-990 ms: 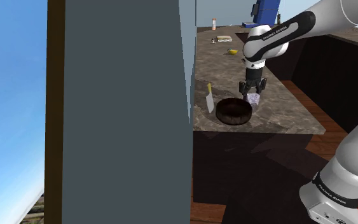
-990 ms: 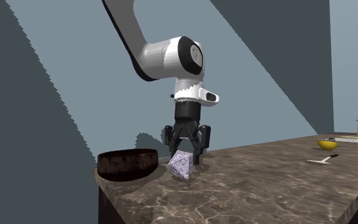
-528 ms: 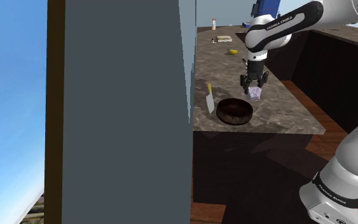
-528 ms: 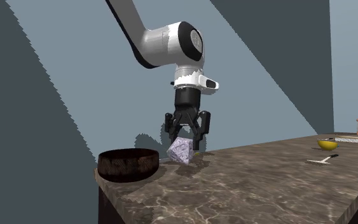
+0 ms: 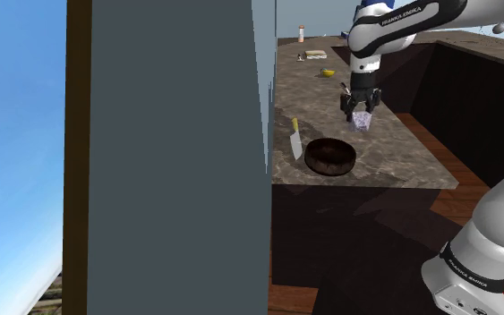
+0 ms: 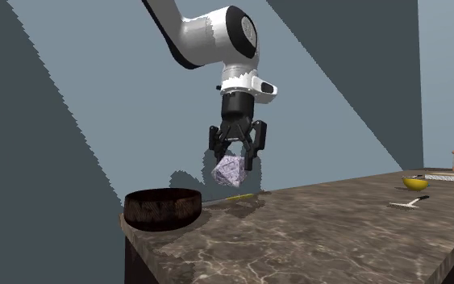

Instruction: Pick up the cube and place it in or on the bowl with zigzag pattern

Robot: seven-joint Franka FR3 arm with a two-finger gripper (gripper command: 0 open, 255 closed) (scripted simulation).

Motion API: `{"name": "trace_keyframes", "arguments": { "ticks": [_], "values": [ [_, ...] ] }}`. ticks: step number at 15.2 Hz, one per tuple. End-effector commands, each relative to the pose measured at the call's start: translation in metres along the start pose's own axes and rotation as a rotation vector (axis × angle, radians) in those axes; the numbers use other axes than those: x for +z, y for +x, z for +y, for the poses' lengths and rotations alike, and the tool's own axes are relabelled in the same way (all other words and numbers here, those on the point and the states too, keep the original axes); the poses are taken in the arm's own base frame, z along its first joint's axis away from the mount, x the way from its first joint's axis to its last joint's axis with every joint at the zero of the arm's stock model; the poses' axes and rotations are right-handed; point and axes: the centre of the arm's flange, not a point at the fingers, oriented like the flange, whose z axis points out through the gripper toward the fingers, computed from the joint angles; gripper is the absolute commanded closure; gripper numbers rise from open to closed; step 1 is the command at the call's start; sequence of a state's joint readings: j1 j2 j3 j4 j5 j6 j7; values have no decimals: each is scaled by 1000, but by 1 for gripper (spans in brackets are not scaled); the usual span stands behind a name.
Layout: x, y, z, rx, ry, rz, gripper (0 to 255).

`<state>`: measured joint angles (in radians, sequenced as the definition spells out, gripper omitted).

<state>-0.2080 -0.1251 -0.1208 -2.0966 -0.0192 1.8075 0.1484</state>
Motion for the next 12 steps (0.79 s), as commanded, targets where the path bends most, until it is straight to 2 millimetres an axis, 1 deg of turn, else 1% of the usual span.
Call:
{"name": "trace_keyframes", "arguments": {
  "ticks": [1,8,12],
  "values": [
    [-10,-2,0,0,0,0,255],
    [-45,-7,1,0,0,0,255],
    [-46,-32,-46,0,0,0,255]
  ]
}}
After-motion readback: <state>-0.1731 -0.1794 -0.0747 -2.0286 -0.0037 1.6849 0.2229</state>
